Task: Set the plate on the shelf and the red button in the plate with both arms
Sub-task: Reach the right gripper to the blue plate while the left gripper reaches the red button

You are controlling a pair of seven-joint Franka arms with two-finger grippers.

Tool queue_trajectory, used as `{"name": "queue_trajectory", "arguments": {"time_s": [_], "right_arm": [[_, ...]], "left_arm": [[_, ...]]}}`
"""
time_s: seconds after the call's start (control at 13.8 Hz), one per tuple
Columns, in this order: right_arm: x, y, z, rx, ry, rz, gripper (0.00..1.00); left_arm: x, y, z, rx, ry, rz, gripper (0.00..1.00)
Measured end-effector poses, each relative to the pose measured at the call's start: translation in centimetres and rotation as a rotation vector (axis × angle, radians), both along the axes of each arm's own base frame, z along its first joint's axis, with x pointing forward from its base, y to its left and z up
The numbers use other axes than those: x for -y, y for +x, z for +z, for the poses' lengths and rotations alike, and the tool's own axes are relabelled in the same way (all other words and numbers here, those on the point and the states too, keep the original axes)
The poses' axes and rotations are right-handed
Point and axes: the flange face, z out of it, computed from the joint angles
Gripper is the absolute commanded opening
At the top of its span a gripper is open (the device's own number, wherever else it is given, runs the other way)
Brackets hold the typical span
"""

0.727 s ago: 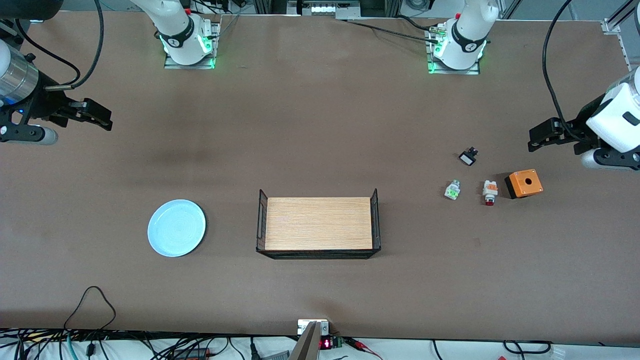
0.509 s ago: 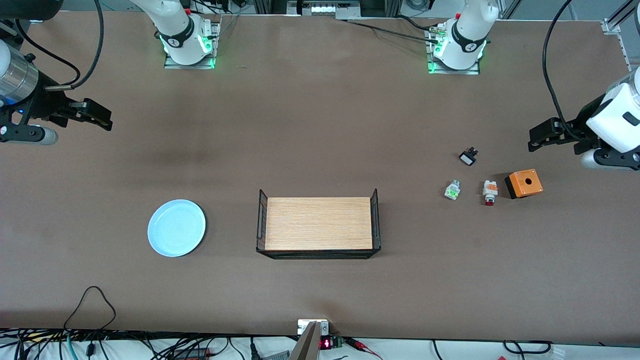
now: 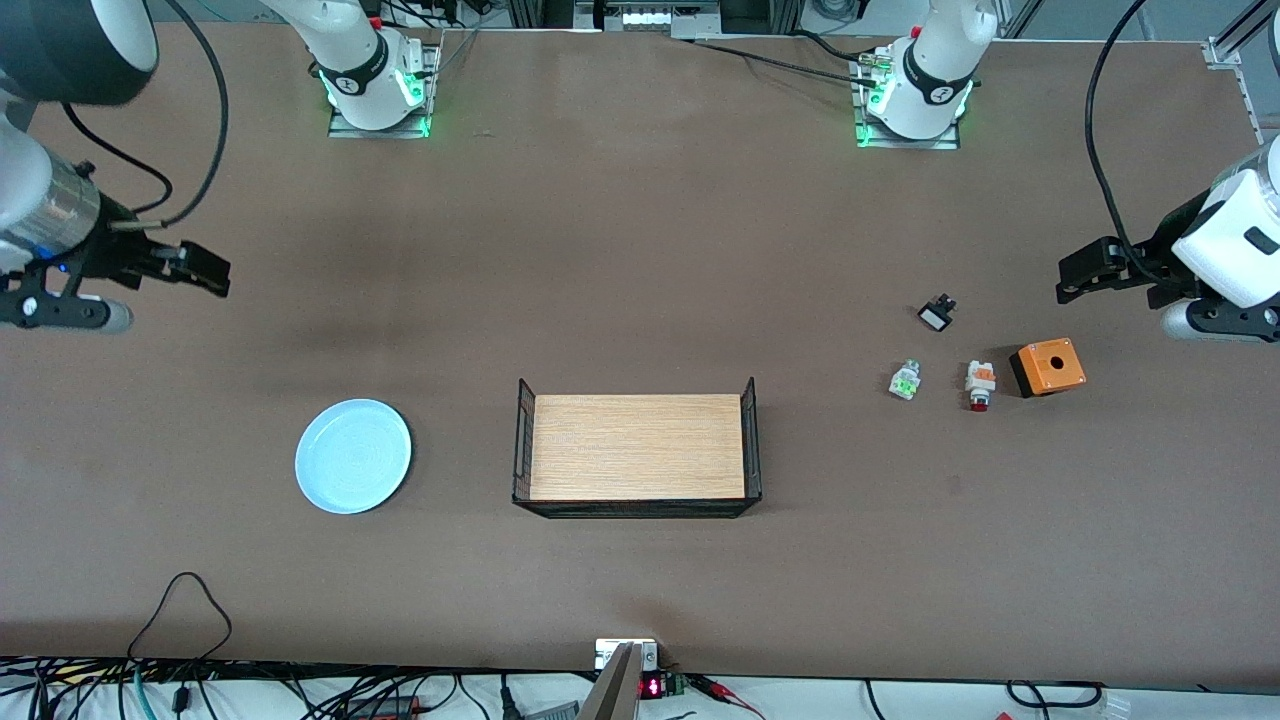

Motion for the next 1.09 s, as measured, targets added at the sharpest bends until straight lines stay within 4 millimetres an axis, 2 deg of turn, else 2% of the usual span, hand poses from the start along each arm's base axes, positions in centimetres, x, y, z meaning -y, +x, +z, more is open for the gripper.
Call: {"name": "queue_trajectory", "arguments": {"time_s": [0.36,0.65,0.87,1.09], "right_arm": [[0.3,1.8,-4.5,-0.047,-0.052,0.008,1.0],[2.0,3.9,-8.8,-0.053,-0.049,-0.016,1.0],[2.1,5.0,-11.6,-0.059,-0.049,-0.017,1.0],[2.6,6.0,-14.6,-0.051,-0.061,-0.133,1.0]], "left_arm": [[-0.1,0.1,-0.8,-0.016,0.001,0.002,1.0],[-0.2,0.4,-1.5,-0.027,0.002,0.003,1.0],[-0.2,0.4,-1.7,-0.029,0.002,0.001,1.0],[0.0,1.0,-2.8,-0.035,0.001,-0.008,1.0]]}}
